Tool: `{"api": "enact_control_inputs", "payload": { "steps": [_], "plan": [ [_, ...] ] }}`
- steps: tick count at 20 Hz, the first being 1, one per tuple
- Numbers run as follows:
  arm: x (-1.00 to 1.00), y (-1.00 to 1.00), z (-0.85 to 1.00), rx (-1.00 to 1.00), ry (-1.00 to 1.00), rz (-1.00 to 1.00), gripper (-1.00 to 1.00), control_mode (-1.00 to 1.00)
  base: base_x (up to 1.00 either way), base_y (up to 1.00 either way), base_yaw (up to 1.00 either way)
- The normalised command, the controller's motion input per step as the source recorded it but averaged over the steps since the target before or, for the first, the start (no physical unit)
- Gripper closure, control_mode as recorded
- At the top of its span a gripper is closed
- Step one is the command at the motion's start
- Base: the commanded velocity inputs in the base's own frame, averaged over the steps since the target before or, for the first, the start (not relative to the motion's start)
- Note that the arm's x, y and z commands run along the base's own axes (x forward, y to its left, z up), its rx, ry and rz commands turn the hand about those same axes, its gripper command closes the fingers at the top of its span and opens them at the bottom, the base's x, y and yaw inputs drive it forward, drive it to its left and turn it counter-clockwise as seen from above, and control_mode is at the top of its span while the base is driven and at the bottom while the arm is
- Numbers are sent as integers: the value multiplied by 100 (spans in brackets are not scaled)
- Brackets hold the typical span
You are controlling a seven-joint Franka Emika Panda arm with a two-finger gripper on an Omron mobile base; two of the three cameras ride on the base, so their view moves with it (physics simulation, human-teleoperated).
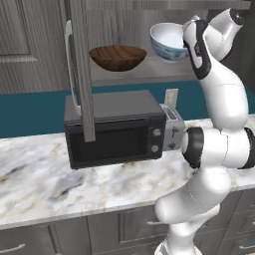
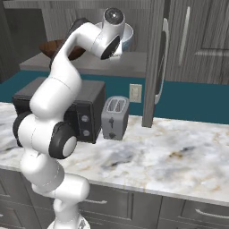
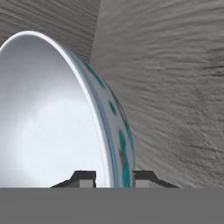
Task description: Pick up the bowls from the cabinet and place each bowl in front of a stool on the dining counter.
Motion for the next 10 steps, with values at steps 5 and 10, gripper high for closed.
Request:
{"api": "enact_control_inputs", "payload": {
  "steps": [5,10],
  "plan": [
    [-96,0,0,0,0,-3,100,-100,0,0,0],
    [-100,0,0,0,3,-4,100,-100,0,0,0]
  ]
}}
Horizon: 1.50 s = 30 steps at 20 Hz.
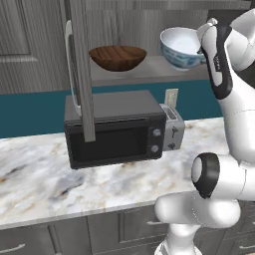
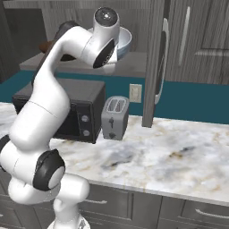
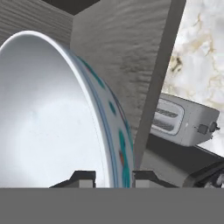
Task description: Pick up the bowls from the cabinet and place each bowl in front of a stool on the dining counter.
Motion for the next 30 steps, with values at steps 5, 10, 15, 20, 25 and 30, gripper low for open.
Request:
{"api": "enact_control_inputs", "payload": {
  "steps": [5,10,15,20,25,30],
  "plan": [
    [-100,0,0,0,12,-1,100,-100,0,0,0],
    [-97,9,-3,0,19,0,100,-100,0,0,0],
    [-58,22,0,0,25,6,100,-100,0,0,0],
    [-49,20,-7,0,21,8,100,-100,0,0,0],
    [-39,24,-17,0,4,1,100,-100,0,0,0],
    [-35,23,-34,0,0,0,100,-100,0,0,0]
  ]
}}
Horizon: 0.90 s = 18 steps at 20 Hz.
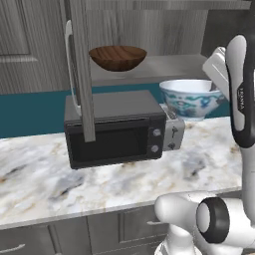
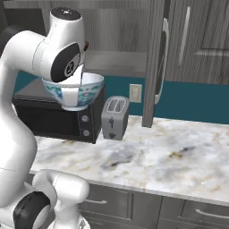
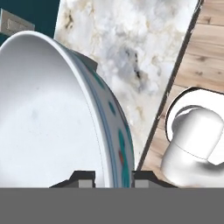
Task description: Pick up the bowls from the cabinet and place each bowl in front of a stool on the dining counter.
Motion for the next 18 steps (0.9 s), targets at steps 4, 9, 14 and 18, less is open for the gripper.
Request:
{"api": "enact_control_inputs", "payload": {
  "steps": [4,9,14,18],
  "plan": [
    [-27,21,-36,0,0,0,100,-100,0,0,0],
    [-13,17,-21,0,0,0,100,-100,0,0,0],
    [0,12,-11,0,0,0,100,-100,0,0,0],
    [-1,6,-15,0,0,0,100,-100,0,0,0]
  ]
}}
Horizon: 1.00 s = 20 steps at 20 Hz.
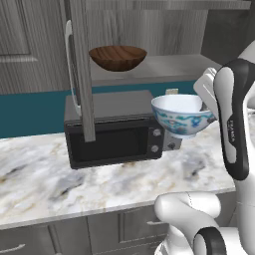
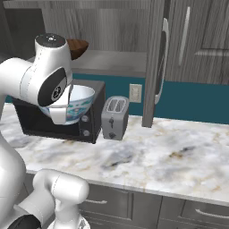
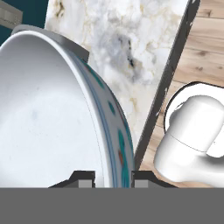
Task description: Pick up the bowls from the cabinet and place each bowl in front of a stool on the dining counter.
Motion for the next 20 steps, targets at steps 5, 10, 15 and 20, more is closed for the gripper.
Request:
{"api": "enact_control_inputs", "payload": {
  "steps": [5,10,15,20],
  "plan": [
    [-3,3,-9,0,0,0,100,100,-4,0,0],
    [0,0,0,0,0,0,100,100,-74,-3,7],
    [0,0,0,0,0,0,100,100,-93,-26,30],
    [0,0,0,0,0,0,100,100,-82,-33,59]
  ]
}}
